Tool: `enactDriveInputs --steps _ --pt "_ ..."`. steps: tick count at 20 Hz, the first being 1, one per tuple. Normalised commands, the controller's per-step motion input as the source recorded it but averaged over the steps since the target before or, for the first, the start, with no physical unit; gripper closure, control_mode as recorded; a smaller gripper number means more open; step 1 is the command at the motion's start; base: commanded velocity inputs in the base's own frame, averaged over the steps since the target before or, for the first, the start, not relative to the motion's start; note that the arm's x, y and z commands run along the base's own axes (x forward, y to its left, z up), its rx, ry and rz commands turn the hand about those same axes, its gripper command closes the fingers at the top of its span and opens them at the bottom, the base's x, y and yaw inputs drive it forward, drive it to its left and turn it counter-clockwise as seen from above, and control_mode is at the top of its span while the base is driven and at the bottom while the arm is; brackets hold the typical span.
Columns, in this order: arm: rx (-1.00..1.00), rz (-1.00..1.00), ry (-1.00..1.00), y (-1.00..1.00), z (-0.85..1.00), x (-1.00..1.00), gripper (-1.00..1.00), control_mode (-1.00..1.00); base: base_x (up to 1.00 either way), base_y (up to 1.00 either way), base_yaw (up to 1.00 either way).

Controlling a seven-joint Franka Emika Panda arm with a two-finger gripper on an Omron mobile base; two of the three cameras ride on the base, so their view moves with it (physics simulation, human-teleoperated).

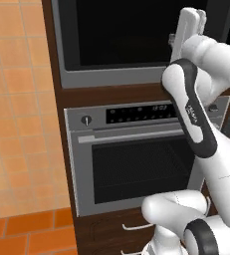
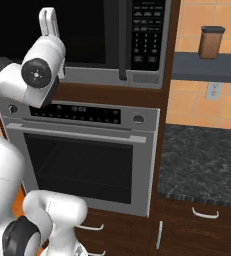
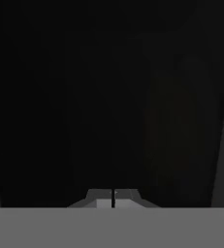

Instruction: Open the microwave, place the bowl with waffle inside the microwave, then close the microwave door and turn it on.

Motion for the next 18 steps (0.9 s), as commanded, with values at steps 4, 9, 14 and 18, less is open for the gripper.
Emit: enactDriveInputs --steps 4,9,14,18 --pt "0.08 0.00 0.06 -0.61 0.25 -1.00 1.00 -1.00 0.00 0.00 0.00" --pt "0.05 0.03 0.14 -0.56 0.01 -1.00 1.00 -1.00 0.00 0.00 0.00" --pt "0.13 0.03 0.01 -0.59 0.00 -0.42 1.00 -1.00 0.00 0.00 0.00" --pt "0.08 0.02 0.00 -0.67 -0.17 -0.06 1.00 -1.00 0.00 0.00 0.00"
